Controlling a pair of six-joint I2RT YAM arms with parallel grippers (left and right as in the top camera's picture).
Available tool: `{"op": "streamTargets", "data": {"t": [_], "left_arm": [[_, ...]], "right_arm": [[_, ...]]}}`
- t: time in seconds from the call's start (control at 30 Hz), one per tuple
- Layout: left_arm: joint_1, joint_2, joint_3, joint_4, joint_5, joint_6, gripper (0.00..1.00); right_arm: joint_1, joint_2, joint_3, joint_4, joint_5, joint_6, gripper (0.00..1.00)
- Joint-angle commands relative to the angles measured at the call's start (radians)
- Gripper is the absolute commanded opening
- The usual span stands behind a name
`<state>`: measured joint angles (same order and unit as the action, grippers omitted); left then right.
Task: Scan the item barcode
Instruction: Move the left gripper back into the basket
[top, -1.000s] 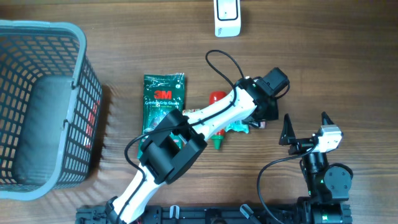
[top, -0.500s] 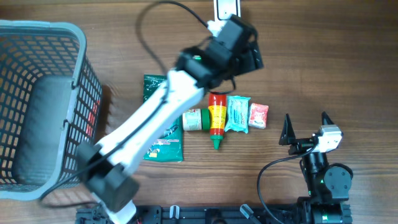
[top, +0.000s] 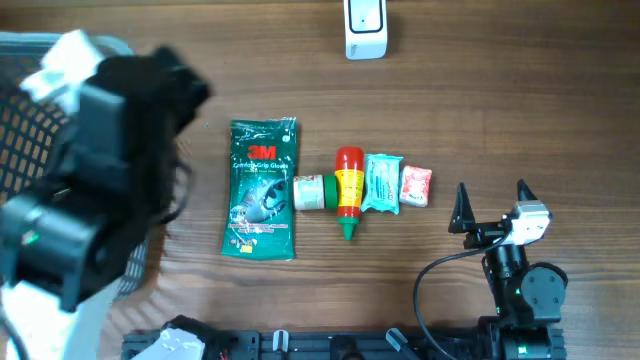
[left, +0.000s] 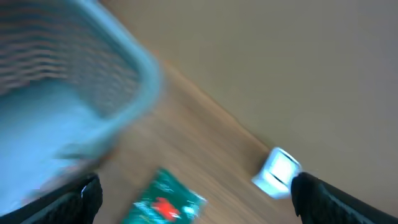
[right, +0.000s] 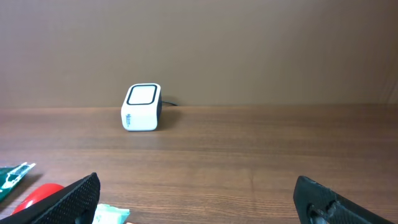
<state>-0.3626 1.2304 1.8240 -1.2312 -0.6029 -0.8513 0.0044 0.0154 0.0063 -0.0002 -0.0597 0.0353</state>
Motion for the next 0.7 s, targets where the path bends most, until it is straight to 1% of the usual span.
{"op": "streamTargets", "data": {"t": [0.0, 0.13, 0.17, 0.27, 0.37, 0.4, 0.47, 0.6, 0.67], "left_arm": [[0.204, -0.031, 0.011, -0.079, -0.102, -0.053, 1.00], [0.431, -0.020, 0.010, -0.179, -0.124, -0.039, 1.00], [0.484, -0.014, 0.009, -0.188, -0.117, -0.013, 1.00], [0.621, 0.019, 0.009, -0.165, -0.025, 0.181, 1.00], [0.735, 0.060, 0.009, -0.114, 0.198, 0.432, 1.00], [0.763, 0.071, 0.009, -0.107, 0.249, 0.480, 1.00], [0.835, 0.115, 0.009, -0.071, 0.385, 0.632, 1.00], [0.906, 0.192, 0.009, -0.034, 0.491, 0.782, 1.00], [0.924, 0.229, 0.009, -0.031, 0.501, 0.815, 1.00]], "right_arm": [[0.003, -0.006, -0.001, 0.002, -0.005, -0.009, 1.00], [0.003, -0.006, -0.001, 0.002, -0.005, -0.009, 1.00], [0.003, -0.006, -0.001, 0.002, -0.005, -0.009, 1.00], [0.003, -0.006, -0.001, 0.002, -0.005, -0.009, 1.00], [0.003, -0.006, -0.001, 0.002, -0.005, -0.009, 1.00], [0.003, -0.006, -0.001, 0.002, -0.005, -0.009, 1.00], [0.003, -0.006, -0.001, 0.002, -0.005, -0.009, 1.00], [0.003, -0.006, -0.001, 0.002, -0.005, -0.009, 1.00], [0.003, -0.006, -0.001, 0.002, -0.005, -0.009, 1.00]]}}
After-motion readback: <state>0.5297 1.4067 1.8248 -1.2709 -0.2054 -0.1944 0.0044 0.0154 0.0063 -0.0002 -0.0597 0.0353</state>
